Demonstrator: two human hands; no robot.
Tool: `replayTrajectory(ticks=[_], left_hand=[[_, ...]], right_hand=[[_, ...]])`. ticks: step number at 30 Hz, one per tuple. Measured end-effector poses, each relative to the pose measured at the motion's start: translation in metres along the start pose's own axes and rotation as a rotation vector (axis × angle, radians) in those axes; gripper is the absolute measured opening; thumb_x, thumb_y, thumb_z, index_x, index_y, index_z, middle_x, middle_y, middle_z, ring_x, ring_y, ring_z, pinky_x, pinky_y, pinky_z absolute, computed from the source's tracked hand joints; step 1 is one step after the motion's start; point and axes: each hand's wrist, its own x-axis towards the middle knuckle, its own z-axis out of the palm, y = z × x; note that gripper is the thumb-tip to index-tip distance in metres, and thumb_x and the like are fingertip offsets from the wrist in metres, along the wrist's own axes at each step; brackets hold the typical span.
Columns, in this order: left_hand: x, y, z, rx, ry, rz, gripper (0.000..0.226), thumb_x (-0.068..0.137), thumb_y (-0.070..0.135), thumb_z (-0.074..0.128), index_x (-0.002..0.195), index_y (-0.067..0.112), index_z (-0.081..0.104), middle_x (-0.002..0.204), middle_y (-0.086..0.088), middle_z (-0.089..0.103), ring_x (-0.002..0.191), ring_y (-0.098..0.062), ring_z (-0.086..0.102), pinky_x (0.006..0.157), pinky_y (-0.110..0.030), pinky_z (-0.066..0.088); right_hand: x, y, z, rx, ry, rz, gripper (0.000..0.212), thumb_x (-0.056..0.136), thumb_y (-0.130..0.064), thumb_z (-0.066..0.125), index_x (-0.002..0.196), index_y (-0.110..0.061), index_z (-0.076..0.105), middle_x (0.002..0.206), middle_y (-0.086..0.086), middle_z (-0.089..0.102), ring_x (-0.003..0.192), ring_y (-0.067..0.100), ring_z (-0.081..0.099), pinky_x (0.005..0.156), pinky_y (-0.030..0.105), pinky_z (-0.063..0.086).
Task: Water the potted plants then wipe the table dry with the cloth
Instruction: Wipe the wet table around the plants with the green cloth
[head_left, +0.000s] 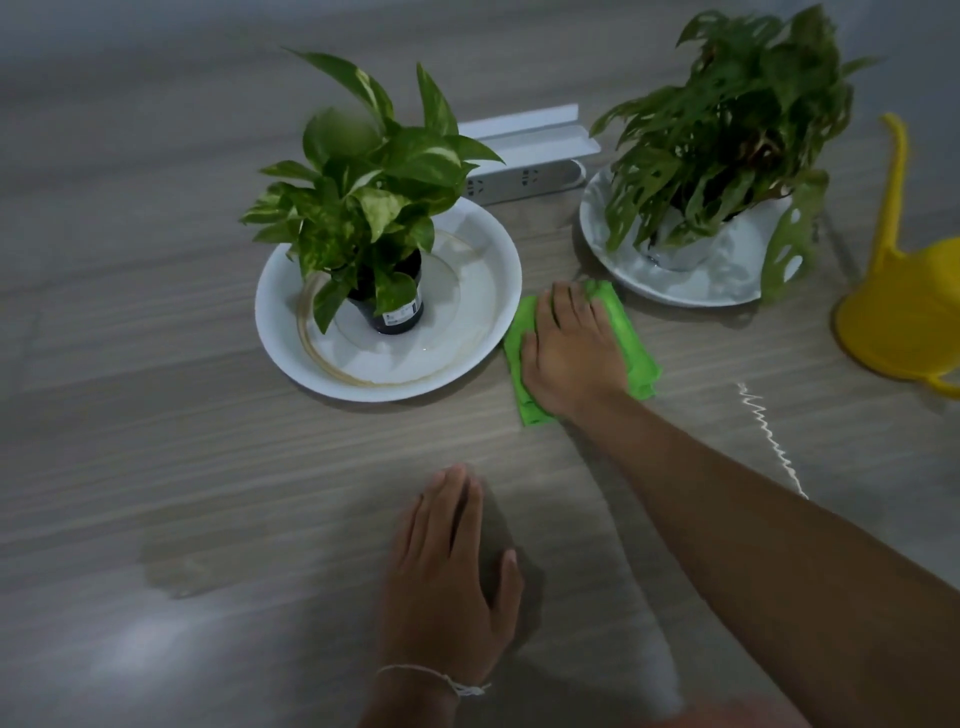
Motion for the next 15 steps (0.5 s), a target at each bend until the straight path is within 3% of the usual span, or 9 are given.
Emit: replayTrajectory(ticks=[3, 7, 15], left_hand=[[0.000, -0.001, 0.002, 0.007, 0.017, 0.005, 0.069, 0.085, 0.041, 0.058, 0.142, 0.004, 0.052, 0.157, -0.008, 0.040, 0.147, -0.024, 0.035, 0.115, -0.047, 0.034], [-0.001, -0.001, 0.006, 0.023, 0.069, 0.010, 0.068, 0.079, 0.042, 0.062, 0.137, 0.005, 0.058, 0.153, -0.010, 0.045, 0.142, -0.026, 0.042, 0.112, -0.047, 0.037], [0.005, -0.003, 0.013, 0.043, 0.134, 0.001, 0.067, 0.072, 0.046, 0.063, 0.128, 0.008, 0.066, 0.144, -0.011, 0.055, 0.134, -0.029, 0.053, 0.098, -0.049, 0.047]], right_hand=[[0.049, -0.003, 0.001, -0.034, -0.038, 0.042, 0.068, 0.102, -0.040, 0.022, 0.160, -0.006, 0.016, 0.169, 0.015, 0.014, 0.157, 0.031, 0.009, 0.126, 0.048, 0.009], [0.099, -0.005, -0.001, -0.048, -0.091, 0.072, 0.078, 0.099, -0.041, 0.041, 0.161, -0.008, 0.009, 0.171, 0.013, 0.005, 0.158, 0.030, 0.000, 0.126, 0.049, 0.009], [0.157, -0.002, -0.007, 0.014, -0.055, 0.048, 0.064, 0.109, -0.042, 0.018, 0.162, -0.008, 0.012, 0.171, 0.014, 0.009, 0.158, 0.030, 0.003, 0.126, 0.048, 0.004]])
